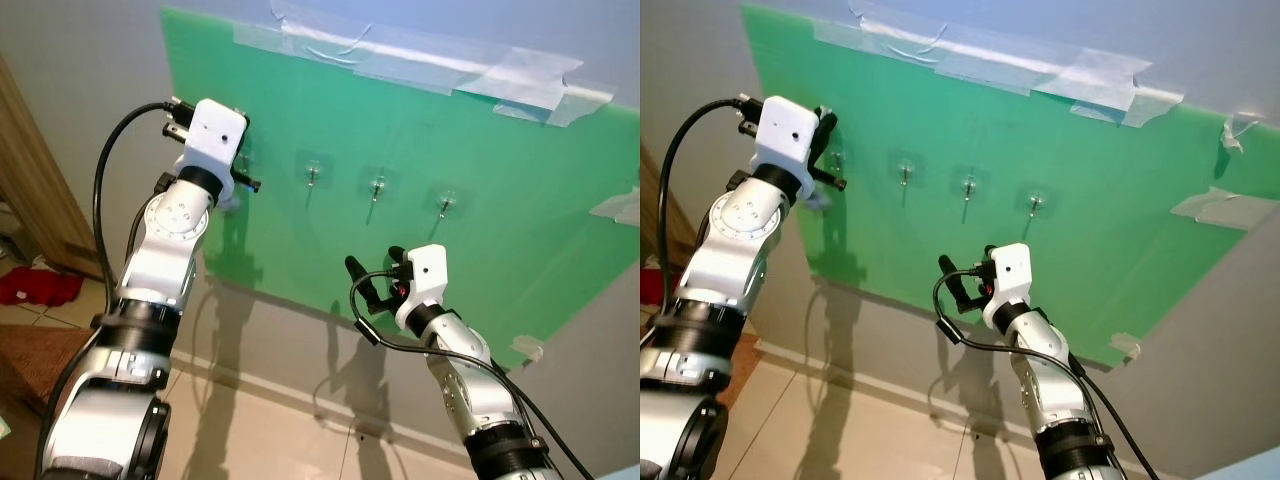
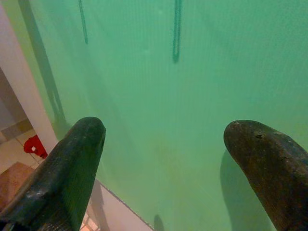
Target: Hang keys on a hook
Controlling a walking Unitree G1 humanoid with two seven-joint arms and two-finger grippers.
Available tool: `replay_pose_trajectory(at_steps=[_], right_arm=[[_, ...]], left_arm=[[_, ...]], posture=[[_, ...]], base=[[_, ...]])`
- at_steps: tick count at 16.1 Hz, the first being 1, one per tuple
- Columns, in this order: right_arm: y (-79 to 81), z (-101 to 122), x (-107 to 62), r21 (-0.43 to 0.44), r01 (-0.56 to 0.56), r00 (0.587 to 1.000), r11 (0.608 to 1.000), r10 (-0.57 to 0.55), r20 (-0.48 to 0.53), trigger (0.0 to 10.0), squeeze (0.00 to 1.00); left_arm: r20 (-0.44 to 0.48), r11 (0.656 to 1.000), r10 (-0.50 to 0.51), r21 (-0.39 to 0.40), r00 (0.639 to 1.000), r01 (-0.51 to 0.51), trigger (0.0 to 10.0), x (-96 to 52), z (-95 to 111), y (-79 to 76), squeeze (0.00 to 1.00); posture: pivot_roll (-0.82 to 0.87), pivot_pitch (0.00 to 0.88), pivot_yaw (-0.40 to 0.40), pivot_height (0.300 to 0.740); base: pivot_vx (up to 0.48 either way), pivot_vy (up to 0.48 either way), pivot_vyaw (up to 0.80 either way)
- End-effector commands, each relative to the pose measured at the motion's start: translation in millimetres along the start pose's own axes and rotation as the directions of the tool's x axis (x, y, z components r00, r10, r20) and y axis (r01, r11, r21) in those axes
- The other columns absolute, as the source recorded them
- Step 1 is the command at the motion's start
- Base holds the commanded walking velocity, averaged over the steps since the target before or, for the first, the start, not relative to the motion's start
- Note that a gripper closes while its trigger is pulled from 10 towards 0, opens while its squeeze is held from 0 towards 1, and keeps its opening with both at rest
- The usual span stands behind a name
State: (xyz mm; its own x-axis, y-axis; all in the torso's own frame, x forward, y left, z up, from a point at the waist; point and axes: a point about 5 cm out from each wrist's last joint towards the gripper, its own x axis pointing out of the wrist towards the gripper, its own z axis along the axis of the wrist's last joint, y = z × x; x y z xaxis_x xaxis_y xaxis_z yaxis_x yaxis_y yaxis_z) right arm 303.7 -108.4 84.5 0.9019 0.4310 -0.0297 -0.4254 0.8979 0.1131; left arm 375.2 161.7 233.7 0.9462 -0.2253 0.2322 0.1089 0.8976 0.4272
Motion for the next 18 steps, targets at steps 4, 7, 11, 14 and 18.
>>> replay_pose_trajectory(at_steps=[4,7,11,14,18], right_arm=[[-1.8,0,-4.8,0.001,0.014,1.000,1.000,-0.014,0.012,10.0,0.00],[-2.5,-1,-6.9,0.004,0.022,1.000,1.000,-0.022,0.010,10.0,0.00],[-3.0,0,-8.5,-0.001,0.022,1.000,1.000,-0.022,0.008,10.0,0.00],[-3.7,1,-9.4,-0.006,0.023,1.000,1.000,-0.023,0.010,10.0,0.00],[-3.7,0,-11.9,-0.008,0.032,0.999,0.999,-0.032,0.007,10.0,0.00]], left_arm=[[0.033,1.000,-0.018,0.006,0.999,0.018,0.0,15.5,5,-3.4,0.00],[0.031,0.999,-0.041,-0.008,0.999,0.042,0.0,16.3,-7,-6.9,0.00],[0.049,0.999,-0.051,0.019,0.997,0.051,0.0,21.3,-10,-9.2,0.00],[0.062,0.997,-0.060,0.057,0.996,0.057,0.0,25.4,-10,-9.6,0.00],[0.091,0.996,-0.071,0.055,0.993,0.066,0.0,27.1,-6,-13.7,0.00]], posture=[[0.01,0.000,-0.032,0.740],[0.00,0.000,-0.030,0.740],[-0.02,0.000,-0.035,0.740],[-0.03,0.000,-0.036,0.740],[-0.04,0.000,-0.028,0.740]], base=[[0.000,0.000,0.00],[0.000,0.000,0.00],[0.000,0.000,0.00],[0.000,0.000,0.00],[0.000,0.000,0.00]])
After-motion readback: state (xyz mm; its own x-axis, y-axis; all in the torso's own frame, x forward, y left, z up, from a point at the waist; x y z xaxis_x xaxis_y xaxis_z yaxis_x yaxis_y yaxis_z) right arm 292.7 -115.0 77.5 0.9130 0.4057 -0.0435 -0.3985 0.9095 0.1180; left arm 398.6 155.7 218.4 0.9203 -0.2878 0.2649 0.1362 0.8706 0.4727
